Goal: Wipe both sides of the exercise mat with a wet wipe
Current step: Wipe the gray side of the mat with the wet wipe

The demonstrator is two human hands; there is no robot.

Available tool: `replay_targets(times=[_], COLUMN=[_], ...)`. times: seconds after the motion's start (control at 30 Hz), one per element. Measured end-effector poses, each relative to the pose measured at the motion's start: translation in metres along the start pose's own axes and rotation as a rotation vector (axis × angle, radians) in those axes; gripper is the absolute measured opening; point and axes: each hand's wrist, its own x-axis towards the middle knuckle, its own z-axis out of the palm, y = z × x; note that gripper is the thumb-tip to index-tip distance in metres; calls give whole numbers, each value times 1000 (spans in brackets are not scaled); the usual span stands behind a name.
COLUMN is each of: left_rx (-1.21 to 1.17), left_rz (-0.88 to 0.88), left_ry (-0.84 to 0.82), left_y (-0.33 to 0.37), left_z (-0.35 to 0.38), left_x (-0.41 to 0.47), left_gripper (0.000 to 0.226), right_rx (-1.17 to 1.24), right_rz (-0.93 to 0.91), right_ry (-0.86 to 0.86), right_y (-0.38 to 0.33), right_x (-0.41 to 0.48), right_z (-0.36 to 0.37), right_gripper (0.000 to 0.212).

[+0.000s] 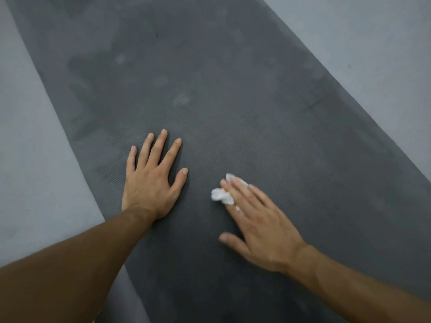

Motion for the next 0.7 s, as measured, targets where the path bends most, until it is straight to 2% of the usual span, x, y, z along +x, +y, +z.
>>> replay_targets(times=[0.13, 0.23, 0.4, 0.57, 0.63, 0.7], left_rx=[-3, -4, 0, -6, -6, -9], left_rz=[0, 2, 2, 6, 5, 3], left_ry=[7, 4, -7, -3, -4, 2], left_y=[0, 0, 0, 0, 0, 0], left_z=[1, 0, 0, 0, 0, 0], left_x=[0, 0, 0, -1, 0, 0], left_gripper=[68, 69, 68, 68, 68, 68], right_rx=[-25, -63, -78, -104, -64, -22], right_rz=[-155, -169, 117, 381, 378, 295], right_ry=[-13, 6, 114, 118, 100, 81], right_y=[-26, -16, 40, 86, 80, 58], right_x=[-16, -15, 11, 34, 38, 36], right_z=[14, 16, -2, -23, -23, -18], right_gripper=[78, 76, 78, 82, 83, 84])
